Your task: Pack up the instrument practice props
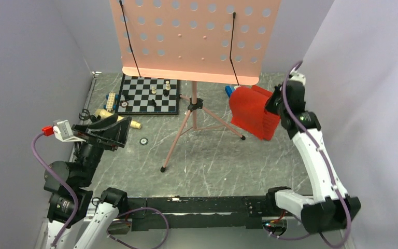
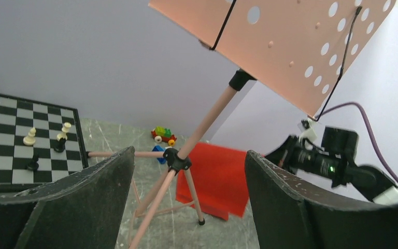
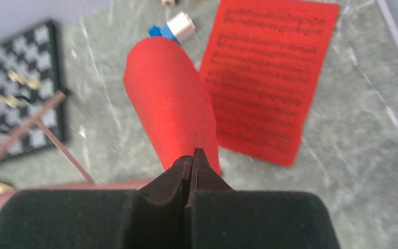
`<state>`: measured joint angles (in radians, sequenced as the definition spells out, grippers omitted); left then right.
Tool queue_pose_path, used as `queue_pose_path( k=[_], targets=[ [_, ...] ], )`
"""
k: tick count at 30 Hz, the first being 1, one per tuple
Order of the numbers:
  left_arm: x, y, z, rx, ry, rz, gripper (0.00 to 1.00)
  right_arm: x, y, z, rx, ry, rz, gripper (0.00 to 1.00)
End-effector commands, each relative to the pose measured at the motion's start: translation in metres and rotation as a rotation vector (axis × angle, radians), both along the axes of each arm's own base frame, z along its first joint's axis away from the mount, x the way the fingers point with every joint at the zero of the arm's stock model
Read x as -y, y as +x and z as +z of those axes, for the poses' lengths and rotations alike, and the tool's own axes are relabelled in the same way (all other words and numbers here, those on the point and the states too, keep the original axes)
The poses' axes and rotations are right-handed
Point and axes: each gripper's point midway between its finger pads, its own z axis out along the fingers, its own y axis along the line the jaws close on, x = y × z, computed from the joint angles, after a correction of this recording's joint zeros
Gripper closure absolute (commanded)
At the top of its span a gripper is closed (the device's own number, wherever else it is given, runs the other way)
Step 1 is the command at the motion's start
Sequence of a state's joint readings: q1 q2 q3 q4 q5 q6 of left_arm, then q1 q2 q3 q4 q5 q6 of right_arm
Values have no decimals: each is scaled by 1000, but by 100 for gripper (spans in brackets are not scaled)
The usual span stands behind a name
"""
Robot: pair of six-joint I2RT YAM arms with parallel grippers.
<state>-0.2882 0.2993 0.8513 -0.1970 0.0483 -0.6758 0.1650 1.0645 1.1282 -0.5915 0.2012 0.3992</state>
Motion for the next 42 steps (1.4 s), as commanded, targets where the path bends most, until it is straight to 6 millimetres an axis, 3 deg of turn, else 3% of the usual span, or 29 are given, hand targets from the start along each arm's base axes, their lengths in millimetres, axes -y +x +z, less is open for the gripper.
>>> queue_pose_path(
  k=[1,4,6,11,13,14,15,16,18,19,21,25,29,32,34,39,42],
  targets=[
    [3,-2,-14,-36,-23,-26,18,-14,56,49,117,296,28,100],
    [5,0,-25,-62,-24,-35,18,-1,88,35,63,353,2,100],
    [6,1,-31,-76,-23,-35,18,-5,102,33,42,379,35,100],
    [6,7,-44,-103,-8,-26,18,-44,116,74,103,485,224,100],
    [7,10,-46,-107,-6,-27,18,-38,126,88,117,508,206,100],
    [9,12,-47,-112,-6,-33,18,-24,133,77,90,517,148,100],
    [11,15,-49,-121,-7,-39,18,-5,141,52,38,548,76,100],
    [13,16,-50,-124,-15,-49,18,17,148,15,-42,618,-1,100],
    [20,19,-51,-131,-26,-86,18,35,144,-57,-225,824,-79,100],
    [22,21,-51,-134,-28,-97,18,37,141,-72,-259,842,-86,100],
    [27,25,-54,-154,-39,-119,18,43,138,-84,-276,801,-110,100],
    [40,30,-61,-185,-50,-180,19,55,136,-84,-272,795,-115,100],
    [40,30,-66,-194,-47,-183,19,49,133,-79,-256,807,-94,100],
    [34,27,-66,-186,-34,-153,18,50,129,-87,-269,780,-103,100],
    [30,26,-66,-182,-29,-133,18,54,124,-99,-286,748,-126,100],
    [30,23,-71,-194,-28,-136,18,60,97,-161,-424,686,-182,100],
    [31,23,-78,-210,-29,-140,18,65,82,-185,-477,673,-210,100]
  ],
)
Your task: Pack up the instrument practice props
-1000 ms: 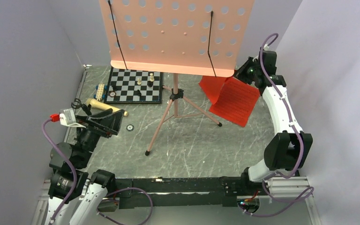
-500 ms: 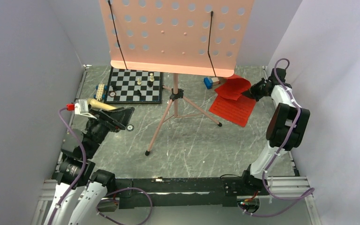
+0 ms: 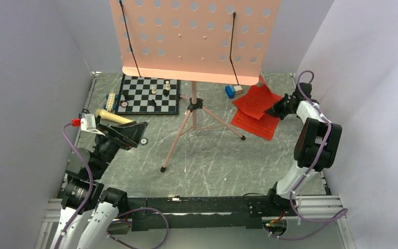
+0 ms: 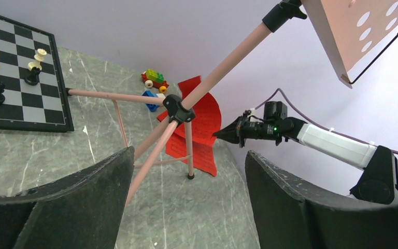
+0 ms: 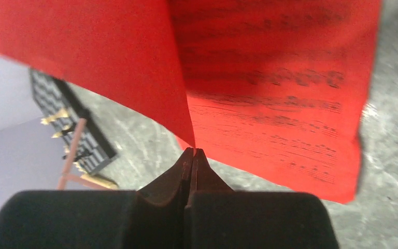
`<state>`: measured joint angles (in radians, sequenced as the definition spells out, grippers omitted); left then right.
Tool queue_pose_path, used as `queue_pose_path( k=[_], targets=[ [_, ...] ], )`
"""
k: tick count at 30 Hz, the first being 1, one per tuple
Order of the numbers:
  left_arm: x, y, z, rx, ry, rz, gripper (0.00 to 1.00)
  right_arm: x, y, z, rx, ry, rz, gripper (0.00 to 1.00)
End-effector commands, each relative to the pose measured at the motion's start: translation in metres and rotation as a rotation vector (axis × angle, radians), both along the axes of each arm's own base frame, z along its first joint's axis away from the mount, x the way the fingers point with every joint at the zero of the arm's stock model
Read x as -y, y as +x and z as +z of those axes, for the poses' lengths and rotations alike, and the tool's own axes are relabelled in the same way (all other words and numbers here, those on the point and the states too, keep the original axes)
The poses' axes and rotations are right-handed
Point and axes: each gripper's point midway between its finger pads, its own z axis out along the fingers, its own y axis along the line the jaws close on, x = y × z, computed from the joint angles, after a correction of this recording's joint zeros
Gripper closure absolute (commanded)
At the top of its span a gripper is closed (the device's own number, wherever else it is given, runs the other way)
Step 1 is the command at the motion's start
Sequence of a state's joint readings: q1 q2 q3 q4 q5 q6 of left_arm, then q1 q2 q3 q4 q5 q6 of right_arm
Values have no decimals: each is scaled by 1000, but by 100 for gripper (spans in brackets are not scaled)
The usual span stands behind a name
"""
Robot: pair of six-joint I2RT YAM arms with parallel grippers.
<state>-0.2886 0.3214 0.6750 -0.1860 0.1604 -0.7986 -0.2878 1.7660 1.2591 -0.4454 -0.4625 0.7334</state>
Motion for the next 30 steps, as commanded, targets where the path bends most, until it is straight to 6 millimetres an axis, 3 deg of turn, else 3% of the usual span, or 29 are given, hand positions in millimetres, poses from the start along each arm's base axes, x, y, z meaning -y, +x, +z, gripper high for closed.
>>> queue_pose_path(
  k=[1,8,14,17,23,26,30],
  targets=[
    [-1,-3,-2,3,-4,0,18,12,-23,-37,-91,-47,-9,100],
    [1,-1,-11,-15,-7,-8,18,13,-24,-28,-64,-60,0,100],
    [0,-1,-17,-29,-1,-4,18,19,-34,-46,-111,-103,-1,100],
    [0,0,-23,-40,5,0,17,20,-36,-49,-122,-112,3,85],
    [1,1,-30,-57,13,-2,13,31,-38,-44,-145,-170,-37,44],
    [0,1,-30,-57,20,2,11,41,-37,-31,-134,-222,-78,35],
    [-1,2,-36,-69,36,9,7,34,-26,9,-50,-252,-86,29]
  ],
)
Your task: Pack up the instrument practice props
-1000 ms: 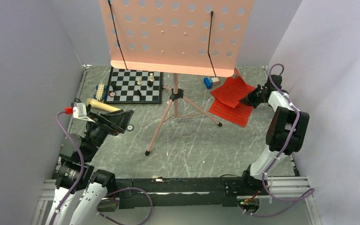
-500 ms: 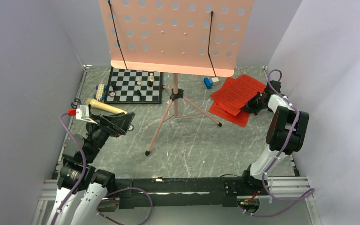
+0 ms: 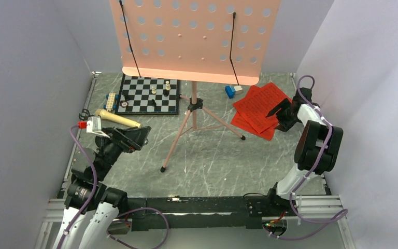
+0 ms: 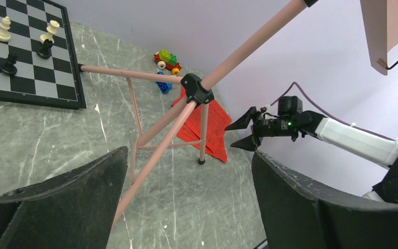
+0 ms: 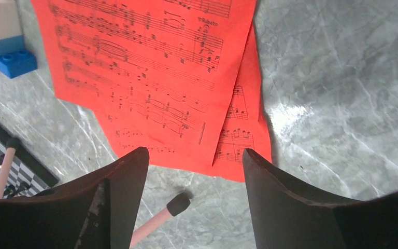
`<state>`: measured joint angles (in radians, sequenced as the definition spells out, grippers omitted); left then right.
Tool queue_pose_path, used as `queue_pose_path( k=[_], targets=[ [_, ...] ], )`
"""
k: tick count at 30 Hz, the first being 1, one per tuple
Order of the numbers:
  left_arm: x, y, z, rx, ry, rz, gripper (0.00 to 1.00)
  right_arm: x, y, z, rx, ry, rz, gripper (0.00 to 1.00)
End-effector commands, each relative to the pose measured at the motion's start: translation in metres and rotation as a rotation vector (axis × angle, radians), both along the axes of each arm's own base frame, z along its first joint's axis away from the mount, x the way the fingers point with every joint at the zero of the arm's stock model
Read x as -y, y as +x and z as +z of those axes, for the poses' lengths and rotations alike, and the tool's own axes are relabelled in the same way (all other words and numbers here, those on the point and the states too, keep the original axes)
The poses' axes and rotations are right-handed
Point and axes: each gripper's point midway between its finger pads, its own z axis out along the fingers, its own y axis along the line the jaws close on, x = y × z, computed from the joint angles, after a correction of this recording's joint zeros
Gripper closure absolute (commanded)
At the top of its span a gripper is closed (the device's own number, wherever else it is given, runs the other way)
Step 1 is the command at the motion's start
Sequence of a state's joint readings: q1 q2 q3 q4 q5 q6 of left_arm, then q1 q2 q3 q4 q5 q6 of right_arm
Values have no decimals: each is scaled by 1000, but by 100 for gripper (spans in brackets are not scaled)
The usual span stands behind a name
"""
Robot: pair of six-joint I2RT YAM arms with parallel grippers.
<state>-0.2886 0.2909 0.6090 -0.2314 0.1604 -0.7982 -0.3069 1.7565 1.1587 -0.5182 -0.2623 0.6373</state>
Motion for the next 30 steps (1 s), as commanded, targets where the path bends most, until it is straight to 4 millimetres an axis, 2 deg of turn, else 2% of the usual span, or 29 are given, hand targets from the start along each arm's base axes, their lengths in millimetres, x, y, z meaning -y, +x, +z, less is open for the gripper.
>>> queue_pose_path(
  k=[1,6,10,11,15,17,21,24,30],
  targets=[
    [-2,1,-4,1,18,12,6,-1,24,75,164,-106,-4,28],
    [1,8,-26,-43,34,7,7,-50,28,146,358,-194,95,28],
    [9,12,-35,-50,36,-35,8,-82,9,166,474,-219,168,28],
    [12,13,-36,-51,39,-50,8,-97,3,169,518,-218,213,29],
    [24,18,-38,-48,48,-114,9,-152,-25,170,677,-267,412,30],
    [31,22,-37,-34,63,-138,7,-179,-43,162,728,-318,511,30],
    [40,27,-29,22,134,-133,5,-204,-62,144,823,-338,582,29],
    [48,28,-28,55,204,-115,4,-214,-67,137,883,-364,616,28],
    [68,27,-50,37,258,-150,4,-230,-61,136,947,-528,696,28]
  ],
)
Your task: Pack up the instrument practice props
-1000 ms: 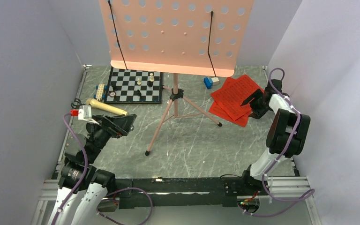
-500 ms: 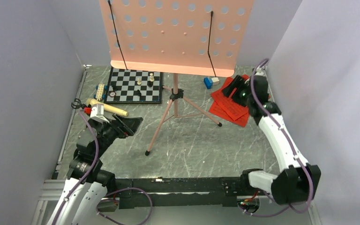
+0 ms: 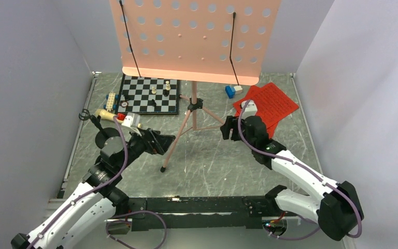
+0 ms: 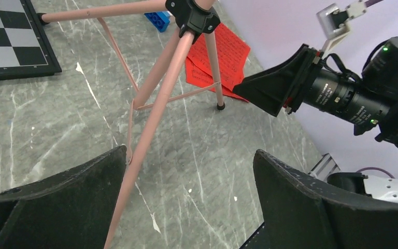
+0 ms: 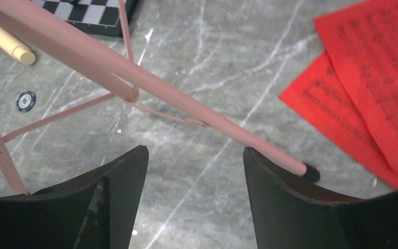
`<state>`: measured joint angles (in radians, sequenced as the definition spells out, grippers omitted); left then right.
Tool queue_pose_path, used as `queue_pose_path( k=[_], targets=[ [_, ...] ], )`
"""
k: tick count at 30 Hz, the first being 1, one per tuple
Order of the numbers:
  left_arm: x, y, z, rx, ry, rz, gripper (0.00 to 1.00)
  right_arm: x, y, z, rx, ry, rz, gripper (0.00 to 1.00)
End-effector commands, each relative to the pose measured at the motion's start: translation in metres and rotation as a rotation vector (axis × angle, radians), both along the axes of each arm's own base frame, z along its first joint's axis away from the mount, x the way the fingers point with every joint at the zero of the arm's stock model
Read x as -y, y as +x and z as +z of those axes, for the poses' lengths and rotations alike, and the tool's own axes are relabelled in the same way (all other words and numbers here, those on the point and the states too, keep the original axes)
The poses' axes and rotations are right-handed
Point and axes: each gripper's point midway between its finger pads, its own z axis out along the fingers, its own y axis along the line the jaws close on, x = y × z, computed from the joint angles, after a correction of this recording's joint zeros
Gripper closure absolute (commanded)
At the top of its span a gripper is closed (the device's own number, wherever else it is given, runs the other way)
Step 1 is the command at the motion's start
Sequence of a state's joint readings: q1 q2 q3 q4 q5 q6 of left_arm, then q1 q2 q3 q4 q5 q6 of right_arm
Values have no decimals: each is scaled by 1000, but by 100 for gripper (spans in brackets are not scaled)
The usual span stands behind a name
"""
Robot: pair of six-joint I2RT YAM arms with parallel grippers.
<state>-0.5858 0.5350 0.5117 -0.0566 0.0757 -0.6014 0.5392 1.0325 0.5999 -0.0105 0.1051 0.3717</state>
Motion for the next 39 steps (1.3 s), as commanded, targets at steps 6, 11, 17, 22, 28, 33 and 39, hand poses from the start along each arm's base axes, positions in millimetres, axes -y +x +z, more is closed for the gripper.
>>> queue_pose_path(
  k=[6,11,17,22,28,33,39],
  targets=[
    [7,12,-18,34,94,66,4,-18,47,31,269,-210,-22,28],
    [10,13,-41,-14,153,94,5,-30,60,21,258,-267,5,29],
    [15,9,-66,-85,200,96,8,-42,61,6,232,-299,52,36],
    [13,9,-80,-114,209,116,9,-52,47,-3,210,-294,98,46],
    [9,10,-86,-134,218,138,10,-60,27,-9,195,-279,128,66],
    [3,8,-88,-148,197,164,10,-66,8,-12,178,-272,133,79],
    [-3,7,-77,-113,159,186,9,-65,-13,-9,151,-262,112,85]
  ],
)
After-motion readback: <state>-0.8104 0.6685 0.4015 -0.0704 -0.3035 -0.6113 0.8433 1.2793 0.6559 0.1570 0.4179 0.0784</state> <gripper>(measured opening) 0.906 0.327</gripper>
